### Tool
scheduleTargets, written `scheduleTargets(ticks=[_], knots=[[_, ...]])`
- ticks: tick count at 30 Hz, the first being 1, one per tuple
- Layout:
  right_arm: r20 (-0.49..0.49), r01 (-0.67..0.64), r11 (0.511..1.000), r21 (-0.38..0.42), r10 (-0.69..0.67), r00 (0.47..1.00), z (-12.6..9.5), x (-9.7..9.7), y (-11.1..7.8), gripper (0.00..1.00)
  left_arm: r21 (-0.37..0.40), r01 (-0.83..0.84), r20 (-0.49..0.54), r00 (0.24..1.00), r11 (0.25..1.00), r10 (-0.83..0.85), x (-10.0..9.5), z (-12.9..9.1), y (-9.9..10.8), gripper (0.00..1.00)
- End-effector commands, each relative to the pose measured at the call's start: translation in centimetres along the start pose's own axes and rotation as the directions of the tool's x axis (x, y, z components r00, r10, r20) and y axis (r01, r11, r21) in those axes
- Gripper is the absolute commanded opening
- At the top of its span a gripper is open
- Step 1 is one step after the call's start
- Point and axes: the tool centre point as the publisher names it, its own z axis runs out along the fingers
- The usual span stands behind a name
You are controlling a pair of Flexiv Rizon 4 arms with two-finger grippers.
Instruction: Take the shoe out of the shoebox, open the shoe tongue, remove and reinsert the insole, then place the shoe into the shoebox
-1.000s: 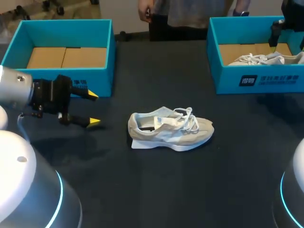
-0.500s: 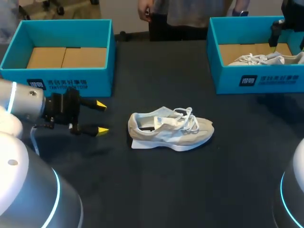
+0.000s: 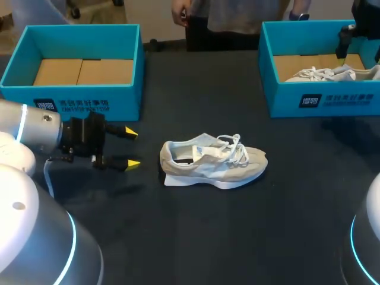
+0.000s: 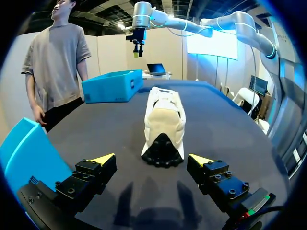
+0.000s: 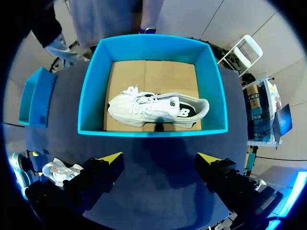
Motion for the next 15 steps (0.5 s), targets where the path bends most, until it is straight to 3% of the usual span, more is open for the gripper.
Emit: scheduleTargets(ticks=[1,7,15], knots=[[0.0,0.0,1.0,-0.002,0.0,1.0,0.0,0.0,-0.1,1.0,0.014,0.008,-0.031,0.999,1.0,-0.008,0.2,1.8,0.5,1.0],[0.0,0.0,1.0,-0.002,0.0,1.0,0.0,0.0,-0.1,1.0,0.02,-0.003,-0.072,0.997,1.0,0.004,-0.2,4.8,1.3,1.0],[0.0,0.0,1.0,-0.002,0.0,1.0,0.0,0.0,-0.1,1.0,0.066,-0.027,-0.122,0.992,0.997,0.035,-0.3,6.9,1.0,1.0]])
